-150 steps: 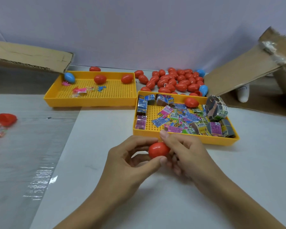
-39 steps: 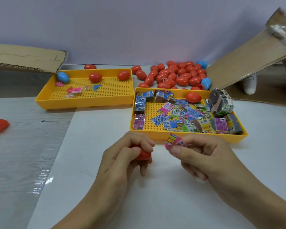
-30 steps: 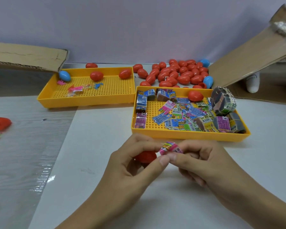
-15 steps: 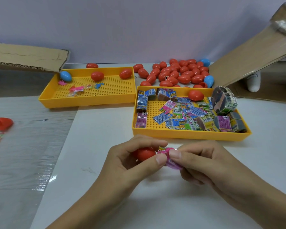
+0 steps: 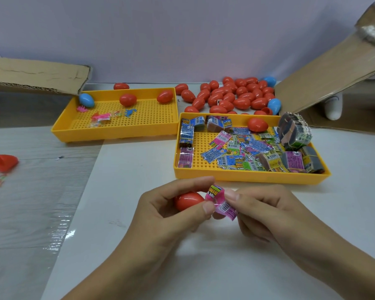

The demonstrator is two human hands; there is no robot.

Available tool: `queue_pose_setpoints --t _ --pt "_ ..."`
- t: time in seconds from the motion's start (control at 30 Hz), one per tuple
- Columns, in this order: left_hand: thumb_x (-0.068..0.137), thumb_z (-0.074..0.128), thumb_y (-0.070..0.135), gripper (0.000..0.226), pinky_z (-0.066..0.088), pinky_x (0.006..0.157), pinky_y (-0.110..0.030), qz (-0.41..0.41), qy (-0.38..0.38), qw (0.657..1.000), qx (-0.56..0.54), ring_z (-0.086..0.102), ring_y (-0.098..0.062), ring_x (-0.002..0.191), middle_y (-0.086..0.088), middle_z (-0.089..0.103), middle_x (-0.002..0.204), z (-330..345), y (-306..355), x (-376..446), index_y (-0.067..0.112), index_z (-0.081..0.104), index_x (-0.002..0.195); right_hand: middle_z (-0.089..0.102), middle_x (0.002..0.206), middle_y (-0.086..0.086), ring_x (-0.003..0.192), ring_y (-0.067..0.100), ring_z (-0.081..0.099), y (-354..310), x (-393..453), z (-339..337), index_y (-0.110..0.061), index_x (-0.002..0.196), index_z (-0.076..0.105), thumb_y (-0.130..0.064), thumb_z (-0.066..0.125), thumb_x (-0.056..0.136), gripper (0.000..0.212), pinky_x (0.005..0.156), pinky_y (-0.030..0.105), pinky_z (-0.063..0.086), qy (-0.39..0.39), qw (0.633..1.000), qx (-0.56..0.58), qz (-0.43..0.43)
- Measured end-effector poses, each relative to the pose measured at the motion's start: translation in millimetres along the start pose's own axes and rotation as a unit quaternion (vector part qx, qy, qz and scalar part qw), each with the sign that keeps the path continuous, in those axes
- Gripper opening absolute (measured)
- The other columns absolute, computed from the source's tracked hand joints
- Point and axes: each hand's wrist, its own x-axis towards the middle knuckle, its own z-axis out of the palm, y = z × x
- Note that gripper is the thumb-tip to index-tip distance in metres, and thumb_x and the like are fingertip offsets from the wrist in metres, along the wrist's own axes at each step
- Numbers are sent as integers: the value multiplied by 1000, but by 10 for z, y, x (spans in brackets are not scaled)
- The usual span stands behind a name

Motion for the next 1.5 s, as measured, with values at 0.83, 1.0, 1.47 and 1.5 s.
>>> queue_pose_setpoints --t 0.83,1.0,1.47,1.5 --pt "53 93 46 42 37 54 -22 6 -23 1000 11 44 -14 56 -1 57 65 36 -53 -7 14 73 72 24 43 -9 44 8 33 32 32 -27 -20 64 52 -38 58 88 31 46 25 12 -230 874 370 217" --pt "59 84 27 20 38 51 -21 -14 -17 1000 -12 46 -13 52 -4 57 65 39 -45 -10 13 71 66 22 42 -9 43 10 29 3 16 16 -20 60 54 -44 63 86 37 47 27 8 -174 910 316 204" --pt "60 79 14 16 42 53 -22 -27 -44 996 -77 40 -21 58 -14 55 79 9 4 -14 8 70 72 71 87 -5 70 2 63 -27 -63 64 -31 96 77 -44 69 75 26 57 18 47 53 987 4 -149" --pt "61 79 14 15 41 54 -22 -26 -47 996 -76 40 -21 59 -14 55 80 7 4 -12 8 69 72 71 89 -5 74 4 64 -22 -67 74 -31 96 78 -44 69 76 25 56 20 46 40 988 -5 -152"
